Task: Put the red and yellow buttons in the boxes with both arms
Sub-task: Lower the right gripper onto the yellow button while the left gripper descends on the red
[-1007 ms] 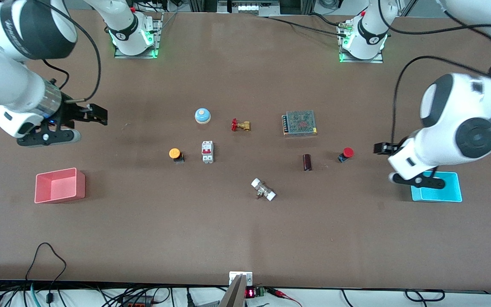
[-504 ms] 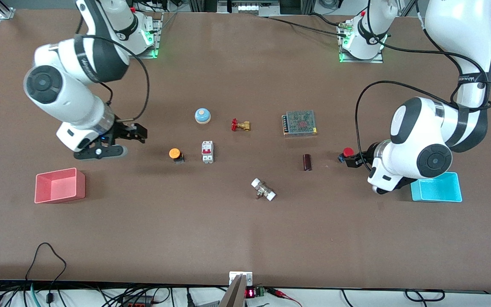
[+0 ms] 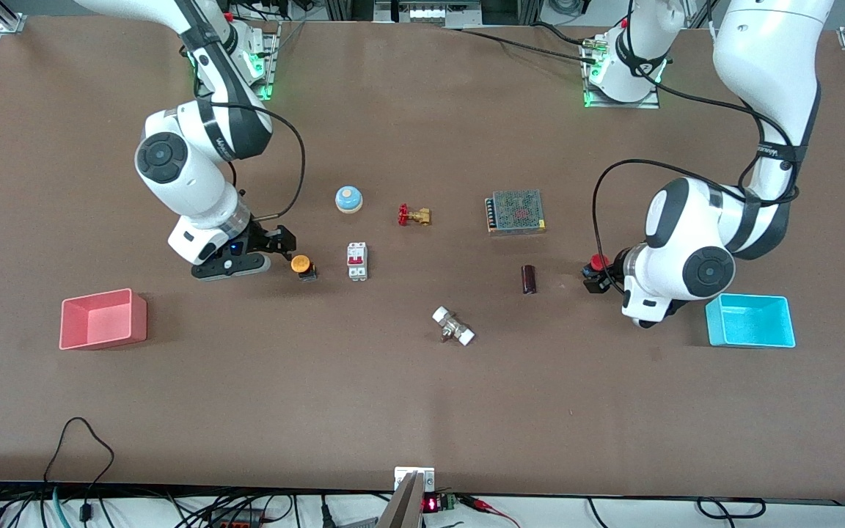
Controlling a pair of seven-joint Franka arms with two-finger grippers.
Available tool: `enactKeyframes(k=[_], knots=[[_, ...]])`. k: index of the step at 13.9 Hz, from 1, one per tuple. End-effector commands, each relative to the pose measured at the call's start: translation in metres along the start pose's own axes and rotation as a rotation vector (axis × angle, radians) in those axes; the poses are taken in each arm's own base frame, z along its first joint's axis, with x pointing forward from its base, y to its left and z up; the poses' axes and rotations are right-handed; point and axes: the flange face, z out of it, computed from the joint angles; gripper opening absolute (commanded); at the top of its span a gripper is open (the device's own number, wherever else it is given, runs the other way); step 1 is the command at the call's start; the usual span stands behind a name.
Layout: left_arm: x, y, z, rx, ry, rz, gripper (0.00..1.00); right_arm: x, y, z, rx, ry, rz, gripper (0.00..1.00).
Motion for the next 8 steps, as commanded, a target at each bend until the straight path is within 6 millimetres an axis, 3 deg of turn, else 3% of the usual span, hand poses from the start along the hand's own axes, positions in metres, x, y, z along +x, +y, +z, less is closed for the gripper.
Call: enactKeyframes(k=[1,7,8], knots=[[-0.024,-0.013,0.031,-0.036,0.073,-0.004,1.0,-0.002,-0.009,0.013,0.008,0.022,-0.001,1.0],[-0.033,-0.021,0.064,-0.024,0.131,0.051,1.0,-0.005,-0.023,0.054,0.022,0.03,0.039,1.0],[-0.031,-0.023,0.064,-0.024,0.132,0.049,0.84,-0.007,-0.027,0.062,0.023,0.025,0.033,1.0]])
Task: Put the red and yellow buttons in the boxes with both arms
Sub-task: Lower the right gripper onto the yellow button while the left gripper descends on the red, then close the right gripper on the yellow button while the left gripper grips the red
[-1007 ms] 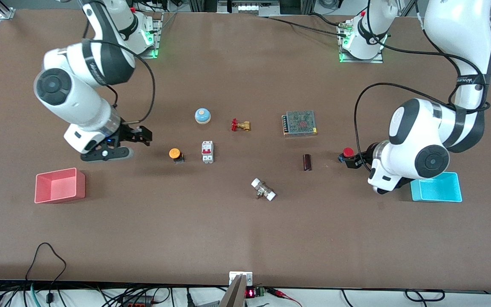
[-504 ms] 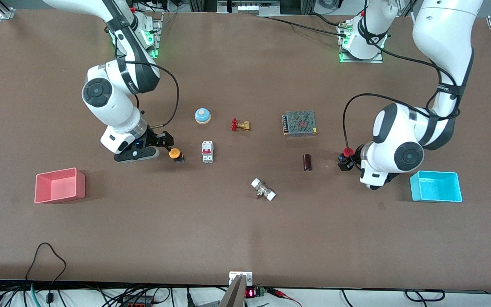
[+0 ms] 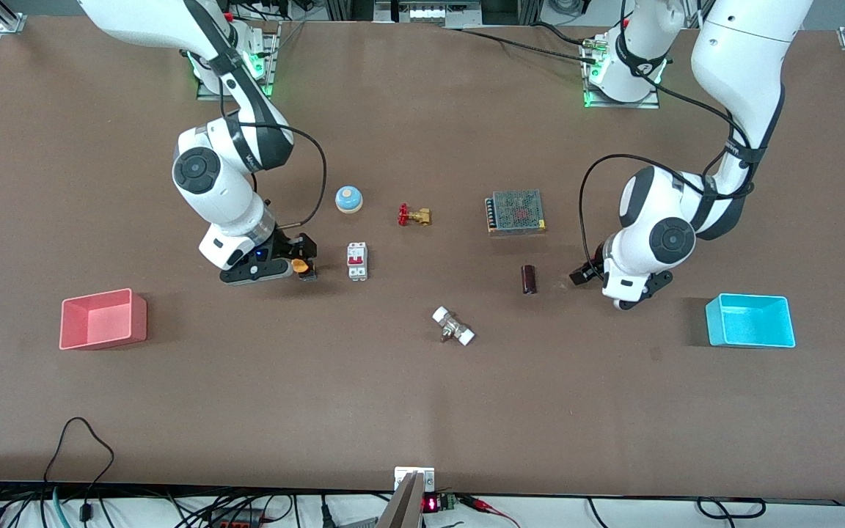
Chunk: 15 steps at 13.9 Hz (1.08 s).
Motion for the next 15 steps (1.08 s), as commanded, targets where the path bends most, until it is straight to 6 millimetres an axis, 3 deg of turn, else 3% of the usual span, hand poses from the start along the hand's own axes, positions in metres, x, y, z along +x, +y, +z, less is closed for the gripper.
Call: enactKeyframes(k=[1,5,7,9,10,12,15], knots=[[-0.006,-0.009,-0.007,0.006,0.035,0.009,0.62,-0.005,-0.008,0.019,0.004,0.006,0.007,1.0],[-0.005,-0.005,-0.015,-0.001,0.042,0.011,0.28,-0.008,-0.012,0.039,0.008,0.006,-0.002,1.0],[-0.004,-0.002,-0.036,-0.014,0.061,0.02,0.22,-0.008,-0.012,0.044,0.01,0.012,-0.002,1.0],[0.003,0.006,-0.074,0.012,0.045,0.055,0.2,-0.008,-0.012,0.05,0.012,0.013,-0.001,1.0],[0.01,0.008,-0.098,0.041,0.016,0.109,0.19,-0.008,-0.012,0.051,0.013,0.018,-0.001,0.96],[0.032,0.0,-0.145,0.066,-0.009,0.203,0.18,-0.008,-0.012,0.052,0.012,0.02,-0.005,0.75],[0.081,-0.055,-0.179,0.054,-0.033,0.352,0.18,-0.009,-0.012,0.054,0.003,0.018,-0.022,0.42]])
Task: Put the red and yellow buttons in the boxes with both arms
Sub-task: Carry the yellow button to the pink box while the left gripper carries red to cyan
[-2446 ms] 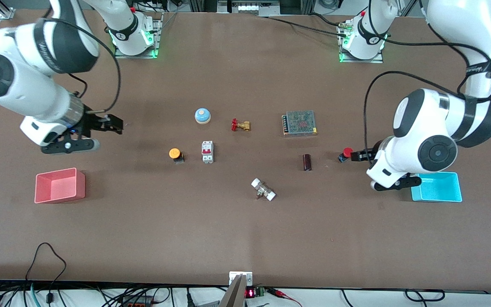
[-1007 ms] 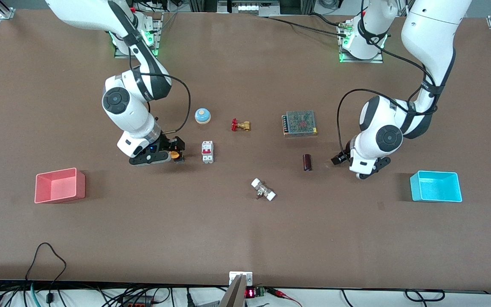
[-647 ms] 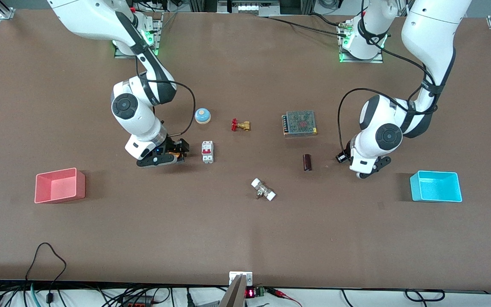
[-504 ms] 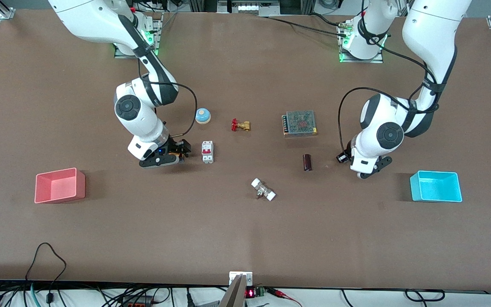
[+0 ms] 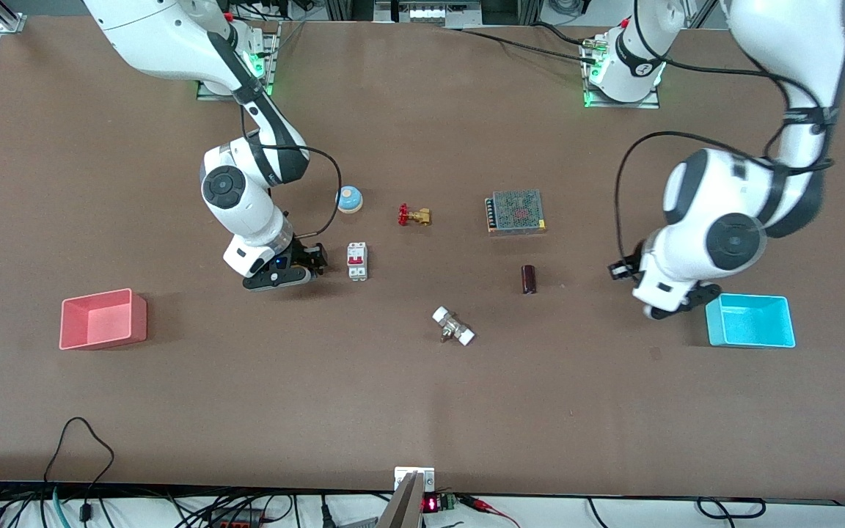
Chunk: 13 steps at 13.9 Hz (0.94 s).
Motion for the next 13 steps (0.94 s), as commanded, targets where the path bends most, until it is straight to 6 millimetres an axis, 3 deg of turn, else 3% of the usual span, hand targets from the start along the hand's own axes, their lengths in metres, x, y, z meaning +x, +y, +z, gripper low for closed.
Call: enactKeyframes(k=[1,4,6,7,8,10,13], knots=[[0.035,-0.076,-0.021,0.01,-0.012,0.147,0.18,0.001,-0.003,0.002,-0.005,0.013,-0.004,0.33],[0.062,-0.154,-0.018,0.11,0.009,0.278,0.18,0.002,-0.003,0.001,-0.005,0.013,-0.006,0.2],[0.085,-0.165,0.003,0.123,0.073,0.307,0.18,0.007,-0.004,-0.005,-0.003,0.027,-0.021,0.15],[0.097,-0.18,0.019,0.153,0.085,0.321,0.18,0.013,-0.001,-0.016,-0.005,0.034,-0.024,0.15],[0.11,-0.195,0.042,0.17,0.096,0.324,0.18,0.02,0.006,-0.041,-0.015,0.028,-0.023,0.15],[0.128,-0.218,0.068,0.152,0.138,0.307,0.18,0.043,0.037,-0.105,-0.046,-0.035,-0.045,0.15],[0.139,-0.214,0.091,0.128,0.178,0.312,0.18,0.069,0.103,-0.182,-0.067,-0.109,-0.078,0.15]])
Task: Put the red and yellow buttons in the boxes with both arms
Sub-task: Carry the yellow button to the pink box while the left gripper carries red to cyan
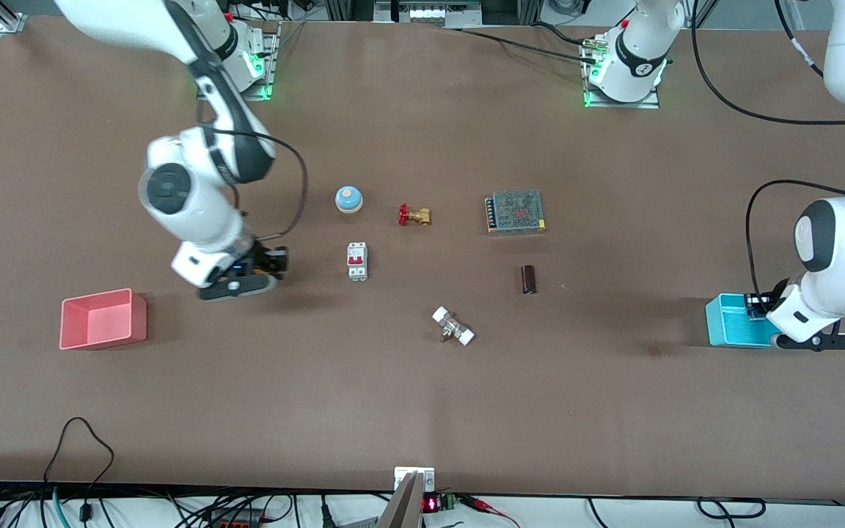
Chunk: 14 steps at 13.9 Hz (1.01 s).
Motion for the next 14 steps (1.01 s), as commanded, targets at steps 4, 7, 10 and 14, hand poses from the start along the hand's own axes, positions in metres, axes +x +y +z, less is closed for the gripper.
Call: enactKeyframes(k=[4,7,10,14], knots=[[0.008,0.001,0.026,-0.016,0.021,0.017,0.19,0.007,0.161,-0.081,-0.006,-0.033,-0.05,0.15],[0.008,0.003,0.037,-0.024,0.019,0.015,0.28,0.01,0.234,-0.07,-0.005,-0.025,-0.089,0.15],[0.007,0.004,0.037,-0.037,0.012,0.027,1.0,0.007,0.286,-0.037,-0.008,-0.01,-0.108,0.15],[0.004,-0.003,-0.012,-0.024,-0.003,0.052,1.0,0.008,0.316,0.012,-0.022,0.028,-0.105,0.16]])
